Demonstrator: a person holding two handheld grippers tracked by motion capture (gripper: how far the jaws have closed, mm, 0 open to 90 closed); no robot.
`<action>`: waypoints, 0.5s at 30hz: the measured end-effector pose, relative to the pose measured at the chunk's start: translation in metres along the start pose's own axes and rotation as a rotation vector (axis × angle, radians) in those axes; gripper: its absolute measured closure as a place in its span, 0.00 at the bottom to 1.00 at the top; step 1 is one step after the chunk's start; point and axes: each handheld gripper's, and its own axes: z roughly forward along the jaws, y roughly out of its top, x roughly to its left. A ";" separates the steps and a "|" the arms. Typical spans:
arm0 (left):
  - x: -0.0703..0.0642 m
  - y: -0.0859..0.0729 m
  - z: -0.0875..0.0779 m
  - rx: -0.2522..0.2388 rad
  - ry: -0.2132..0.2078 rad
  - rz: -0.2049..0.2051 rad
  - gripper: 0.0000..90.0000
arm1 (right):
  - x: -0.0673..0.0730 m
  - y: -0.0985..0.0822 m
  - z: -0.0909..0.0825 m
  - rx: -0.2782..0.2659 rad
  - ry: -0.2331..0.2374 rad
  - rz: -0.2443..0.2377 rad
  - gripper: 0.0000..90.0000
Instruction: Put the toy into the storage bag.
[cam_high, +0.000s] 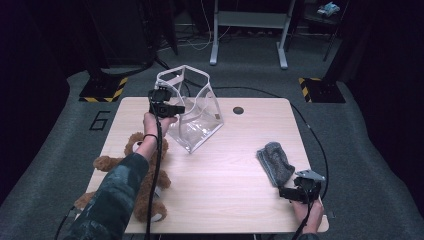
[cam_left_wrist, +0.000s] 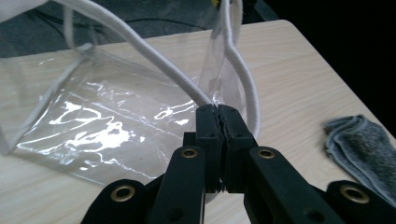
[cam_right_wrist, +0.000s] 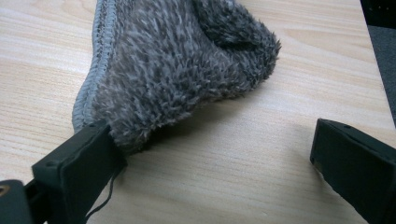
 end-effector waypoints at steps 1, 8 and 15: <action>-0.005 -0.001 0.001 0.001 -0.012 0.002 0.97 | 0.000 0.000 0.000 0.000 0.000 0.000 0.02; -0.035 -0.006 0.009 0.016 -0.072 0.023 0.97 | 0.000 0.000 0.000 -0.001 0.001 0.001 0.02; -0.038 -0.005 0.006 -0.002 -0.086 0.031 0.81 | 0.000 0.000 0.000 0.000 0.000 0.000 0.02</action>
